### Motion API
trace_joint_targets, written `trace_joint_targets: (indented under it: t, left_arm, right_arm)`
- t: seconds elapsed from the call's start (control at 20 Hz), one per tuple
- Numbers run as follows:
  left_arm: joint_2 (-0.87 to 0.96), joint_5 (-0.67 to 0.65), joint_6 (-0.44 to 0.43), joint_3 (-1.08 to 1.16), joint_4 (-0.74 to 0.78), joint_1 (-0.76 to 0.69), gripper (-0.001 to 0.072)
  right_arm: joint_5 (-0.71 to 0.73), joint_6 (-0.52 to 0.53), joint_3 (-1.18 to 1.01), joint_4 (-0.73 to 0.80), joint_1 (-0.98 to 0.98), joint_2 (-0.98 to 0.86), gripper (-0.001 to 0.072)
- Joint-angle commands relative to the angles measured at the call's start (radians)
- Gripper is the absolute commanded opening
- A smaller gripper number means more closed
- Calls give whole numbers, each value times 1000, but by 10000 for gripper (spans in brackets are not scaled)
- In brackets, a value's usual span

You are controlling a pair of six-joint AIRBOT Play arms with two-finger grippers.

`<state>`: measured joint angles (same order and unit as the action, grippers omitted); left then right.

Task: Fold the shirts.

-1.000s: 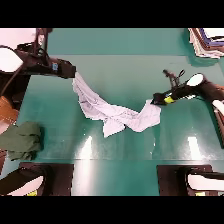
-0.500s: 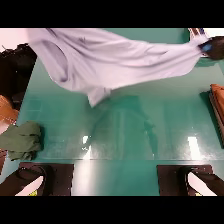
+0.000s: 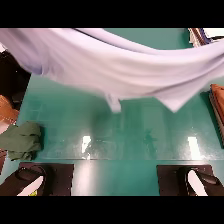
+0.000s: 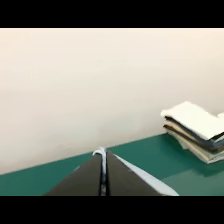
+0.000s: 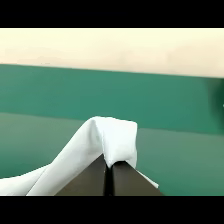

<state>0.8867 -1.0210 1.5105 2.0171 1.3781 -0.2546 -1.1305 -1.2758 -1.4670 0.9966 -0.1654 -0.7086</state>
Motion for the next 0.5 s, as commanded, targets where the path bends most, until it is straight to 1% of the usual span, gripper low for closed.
trace_joint_targets:
  t: [0.0, 0.1, 0.2, 0.45]
  left_arm:
    - [18, -40, 30, -108, 94, 1, 23]
    - [49, -63, 66, -237, 131, 1, 23]
    - [91, -84, 91, -371, 132, 1, 23]
    - [247, -41, 113, -686, 126, 1, 23]
  right_arm:
    - [-80, -53, 107, -11, -31, 32, 13]
    - [-135, -99, 239, -10, -16, 31, 14]
    - [-141, -113, 379, -6, 27, 31, 13]
    - [-3, -116, 729, 0, 153, 31, 14]
